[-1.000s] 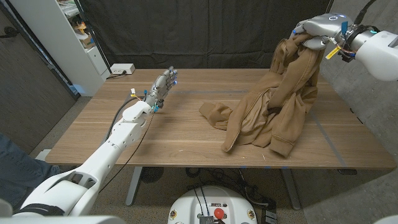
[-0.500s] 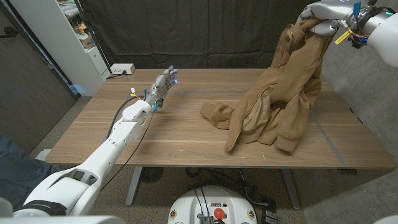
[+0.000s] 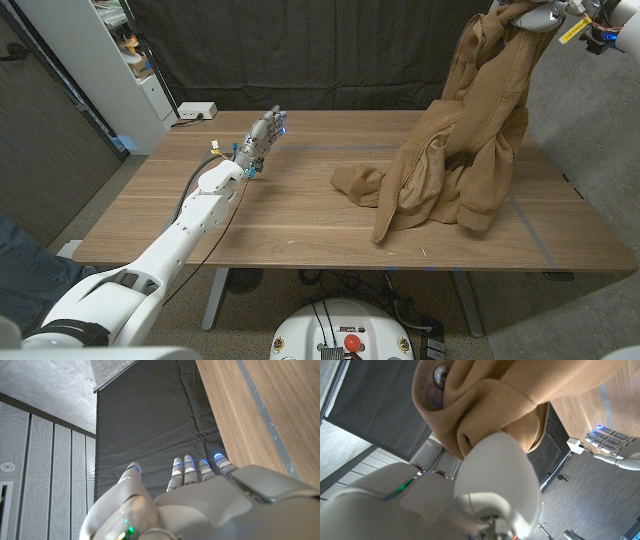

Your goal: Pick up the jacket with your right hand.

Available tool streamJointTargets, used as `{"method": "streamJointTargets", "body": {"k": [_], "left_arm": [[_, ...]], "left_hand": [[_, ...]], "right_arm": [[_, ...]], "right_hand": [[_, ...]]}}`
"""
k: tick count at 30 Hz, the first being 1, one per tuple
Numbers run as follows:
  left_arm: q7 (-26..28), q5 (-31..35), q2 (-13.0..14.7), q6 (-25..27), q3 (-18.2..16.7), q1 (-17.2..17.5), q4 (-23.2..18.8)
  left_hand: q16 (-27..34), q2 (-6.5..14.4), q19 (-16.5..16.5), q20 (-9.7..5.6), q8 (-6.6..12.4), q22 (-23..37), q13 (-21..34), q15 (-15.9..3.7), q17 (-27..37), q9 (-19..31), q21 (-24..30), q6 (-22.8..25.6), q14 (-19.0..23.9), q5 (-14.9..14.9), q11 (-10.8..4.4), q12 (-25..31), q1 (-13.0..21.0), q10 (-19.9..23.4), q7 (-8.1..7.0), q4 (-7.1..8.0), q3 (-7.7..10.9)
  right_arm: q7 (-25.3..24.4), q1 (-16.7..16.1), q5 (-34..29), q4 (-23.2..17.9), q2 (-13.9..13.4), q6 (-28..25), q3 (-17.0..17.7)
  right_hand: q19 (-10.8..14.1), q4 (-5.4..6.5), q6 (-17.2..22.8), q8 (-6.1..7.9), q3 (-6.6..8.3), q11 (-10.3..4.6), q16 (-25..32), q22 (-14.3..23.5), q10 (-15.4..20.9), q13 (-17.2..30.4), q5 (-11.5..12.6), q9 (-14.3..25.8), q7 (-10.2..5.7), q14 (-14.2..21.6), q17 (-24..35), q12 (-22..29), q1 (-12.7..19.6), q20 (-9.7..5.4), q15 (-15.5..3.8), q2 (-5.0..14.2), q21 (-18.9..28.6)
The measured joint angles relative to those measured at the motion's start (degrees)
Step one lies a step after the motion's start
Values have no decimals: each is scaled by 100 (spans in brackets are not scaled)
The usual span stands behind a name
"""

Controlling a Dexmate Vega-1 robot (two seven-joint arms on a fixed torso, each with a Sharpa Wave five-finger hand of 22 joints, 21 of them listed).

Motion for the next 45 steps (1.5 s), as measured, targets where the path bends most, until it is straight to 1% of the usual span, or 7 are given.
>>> {"method": "streamJointTargets", "body": {"k": [2, 5, 20, 30, 34, 39, 45], "left_arm": [[5, 1, 0, -1, 0, 0, -16], [16, 4, 0, -1, 0, 0, -30], [49, 18, -21, -1, 13, 23, -91], [63, 20, -23, -1, 15, 53, -130], [76, 20, -9, -1, 9, 77, -175], [109, 20, 20, -1, -9, 117, -245], [163, 20, 71, 25, -42, 196, -364]], "left_hand": [[0, 0, 0, 0, 0, 0, 0, -2, 0, 0, 0, 32, 2, 0, -8, 0, 0, 29, -32, -25, 25], [0, 0, 0, 0, 0, 0, 0, -20, 0, 0, 0, 63, 20, 0, -8, 0, 0, 29, -1, -25, 25], [0, 0, 0, 0, 0, 0, 0, -20, -13, 0, 0, 62, 20, 0, -8, 0, 0, 28, -1, -24, 24], [0, 23, 0, 0, 0, 0, 0, -20, -12, 0, 0, 62, 20, 0, -8, 0, 23, 28, -1, -48, 48], [0, 23, 0, 0, 0, 0, 0, -20, -12, 0, 0, 62, 20, 0, -8, 0, 23, 28, -1, -48, 47], [0, 23, 0, 0, 0, 0, 0, -20, -12, 0, 0, 74, 20, 0, -8, 0, 23, 28, 11, -48, 47], [0, 45, 0, 0, 0, 0, 0, -20, -12, 0, 0, 73, 20, 0, -8, 0, 1, 28, 10, -61, 62]], "right_arm": [[64, 40, 4, -23, 21, 8, 53], [92, 86, 8, -38, 34, 12, 101], [304, 341, 18, -133, 47, 29, 259], [343, 427, 21, -175, 73, 19, 272], [343, 442, 41, -182, 107, 19, 272], [334, 448, 58, -182, 130, 34, 264], [255, 480, 104, -168, 132, 57, 183]], "right_hand": [[0, 0, 0, 0, 0, -19, 0, 0, 19, 0, 0, 5, 0, 19, 0, 0, 0, 0, 19, 0, 39], [1, 0, 0, 0, 0, 9, 0, 0, 51, 17, 0, 5, 0, 19, 0, -27, 0, 1, 19, 0, 60], [-41, 0, -1, 0, 48, 10, -1, -26, 50, 26, 5, 4, 0, 29, 31, -68, 0, 22, 29, 1, 184], [-92, 0, -1, 0, 48, 10, -1, -53, 49, 52, 5, 4, 0, 29, 33, -90, 0, 33, 29, 0, 251], [-92, 0, -1, 0, 48, -20, -1, -54, 80, 53, 5, 4, 1, 29, 53, -100, 0, 33, 29, 0, 294], [-113, 0, -1, 0, 48, 3, -1, -79, 104, 53, 5, 3, 0, 39, 54, -112, 0, 53, 40, 0, 339], [-114, 6, -2, -22, 90, 3, -1, -104, 104, 74, 2, 3, 1, 39, 55, -112, -1, 53, 40, 0, 416]]}}
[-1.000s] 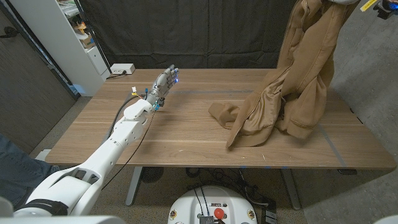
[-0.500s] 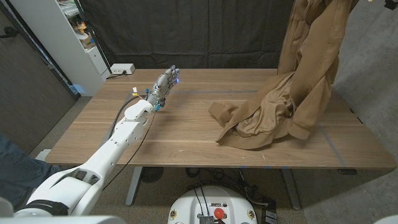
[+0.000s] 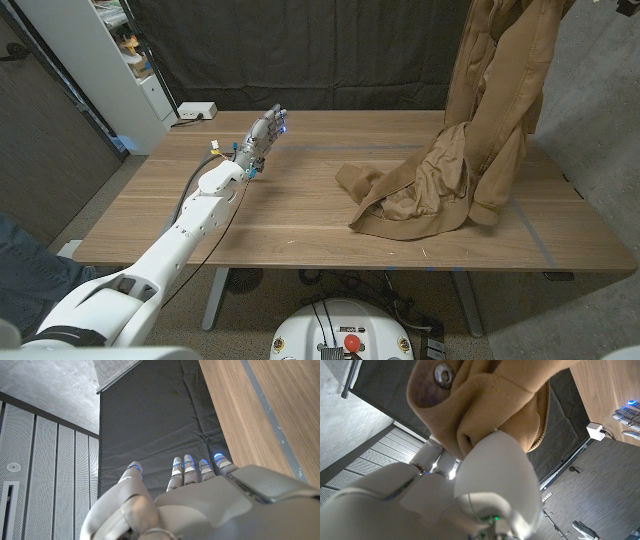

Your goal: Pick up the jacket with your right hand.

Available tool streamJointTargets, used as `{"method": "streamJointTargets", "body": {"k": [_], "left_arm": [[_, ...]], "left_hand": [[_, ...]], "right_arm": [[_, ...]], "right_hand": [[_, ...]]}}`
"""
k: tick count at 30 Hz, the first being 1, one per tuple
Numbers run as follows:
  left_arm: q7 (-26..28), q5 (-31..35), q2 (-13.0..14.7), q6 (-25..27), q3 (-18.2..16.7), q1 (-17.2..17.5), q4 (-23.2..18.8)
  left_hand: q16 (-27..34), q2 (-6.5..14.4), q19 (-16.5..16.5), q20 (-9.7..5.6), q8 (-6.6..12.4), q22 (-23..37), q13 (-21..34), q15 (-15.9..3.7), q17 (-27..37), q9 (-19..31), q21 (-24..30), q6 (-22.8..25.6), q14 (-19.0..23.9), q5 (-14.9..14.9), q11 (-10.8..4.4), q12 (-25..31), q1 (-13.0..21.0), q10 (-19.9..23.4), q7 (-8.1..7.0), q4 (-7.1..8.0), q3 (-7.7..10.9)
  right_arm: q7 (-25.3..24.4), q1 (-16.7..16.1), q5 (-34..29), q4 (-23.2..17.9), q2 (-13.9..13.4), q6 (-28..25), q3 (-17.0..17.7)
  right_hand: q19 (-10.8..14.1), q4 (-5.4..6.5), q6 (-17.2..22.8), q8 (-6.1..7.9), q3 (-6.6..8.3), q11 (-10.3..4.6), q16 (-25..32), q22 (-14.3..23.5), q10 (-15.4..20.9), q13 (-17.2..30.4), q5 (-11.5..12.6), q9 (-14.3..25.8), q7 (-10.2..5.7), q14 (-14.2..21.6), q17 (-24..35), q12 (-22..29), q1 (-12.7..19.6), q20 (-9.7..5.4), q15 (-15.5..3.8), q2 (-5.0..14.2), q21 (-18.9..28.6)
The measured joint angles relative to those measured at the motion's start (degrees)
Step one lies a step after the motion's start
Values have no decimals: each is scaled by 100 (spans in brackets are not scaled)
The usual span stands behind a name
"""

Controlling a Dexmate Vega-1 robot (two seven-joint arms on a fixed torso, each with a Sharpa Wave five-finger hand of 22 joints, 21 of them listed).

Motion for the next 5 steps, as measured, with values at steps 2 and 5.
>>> {"method": "streamJointTargets", "body": {"k": [2, 5], "left_arm": [[10, -1, 4, 2, -5, 8, -12], [39, -4, 34, 20, -27, 55, -79]], "left_hand": [[0, 0, 0, 0, 0, 0, 0, 0, 0, 0, 0, 0, 0, 0, 0, 0, 0, 0, 0, -10, 10], [0, 0, 0, 0, 0, 0, 0, 0, 0, 0, 0, 22, 0, 0, 0, 0, 0, 0, -22, -10, 10]], "right_arm": [[-10, 11, 5, 9, -10, 1, -26], [-80, 56, 48, 39, -62, 6, -116]], "right_hand": [[0, 0, 0, 0, 0, 18, 0, -2, 18, 6, 0, 0, 0, 0, 0, 0, 0, 0, 0, 0, 11], [-1, 0, 3, 0, 0, 18, 0, -2, 18, 9, 0, 0, -3, 0, 0, -45, 0, 1, 0, 0, 44]]}}
